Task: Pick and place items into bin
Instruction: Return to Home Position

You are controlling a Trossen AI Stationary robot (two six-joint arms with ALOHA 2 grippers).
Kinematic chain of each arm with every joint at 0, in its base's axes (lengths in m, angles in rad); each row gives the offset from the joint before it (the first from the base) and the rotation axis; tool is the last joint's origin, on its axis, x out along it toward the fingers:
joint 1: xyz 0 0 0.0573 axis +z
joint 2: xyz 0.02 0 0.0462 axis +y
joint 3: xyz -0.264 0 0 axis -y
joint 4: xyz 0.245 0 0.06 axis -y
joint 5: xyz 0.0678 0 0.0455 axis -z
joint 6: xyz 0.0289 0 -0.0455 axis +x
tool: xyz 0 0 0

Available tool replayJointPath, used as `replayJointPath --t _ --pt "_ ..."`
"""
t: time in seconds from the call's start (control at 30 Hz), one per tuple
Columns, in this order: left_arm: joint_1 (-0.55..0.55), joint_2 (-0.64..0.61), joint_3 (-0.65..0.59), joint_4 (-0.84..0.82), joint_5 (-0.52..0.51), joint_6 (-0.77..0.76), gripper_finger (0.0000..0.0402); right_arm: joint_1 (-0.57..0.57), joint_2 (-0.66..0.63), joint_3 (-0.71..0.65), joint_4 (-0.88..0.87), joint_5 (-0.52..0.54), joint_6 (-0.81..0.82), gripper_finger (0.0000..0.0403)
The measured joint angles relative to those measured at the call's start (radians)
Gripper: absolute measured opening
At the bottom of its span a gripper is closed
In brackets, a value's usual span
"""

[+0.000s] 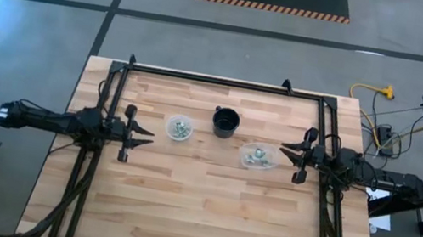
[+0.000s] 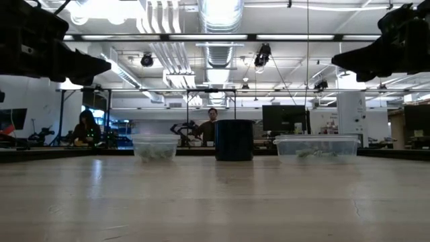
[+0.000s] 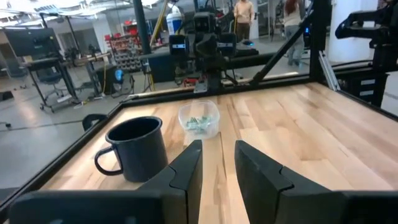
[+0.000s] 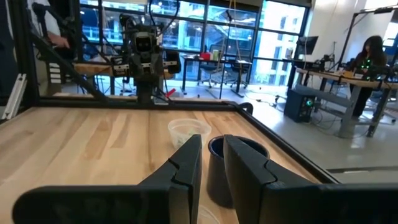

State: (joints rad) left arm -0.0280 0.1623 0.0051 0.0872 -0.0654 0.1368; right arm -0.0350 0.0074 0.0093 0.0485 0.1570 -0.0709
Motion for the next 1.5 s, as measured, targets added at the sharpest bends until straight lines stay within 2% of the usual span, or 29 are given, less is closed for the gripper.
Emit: replayJointPath --t 0.73,1.5 --pt "0.0 0.058 0.0 0.002 0.001 0.0 0.0078 0.0 0.008 0.0 0.0 0.0 0.0 0.0059" --pt "0.0 0.058 0.0 0.002 0.001 0.0 0.0078 0.0 0.008 0.0 0.0 0.0 0.0 0.0059"
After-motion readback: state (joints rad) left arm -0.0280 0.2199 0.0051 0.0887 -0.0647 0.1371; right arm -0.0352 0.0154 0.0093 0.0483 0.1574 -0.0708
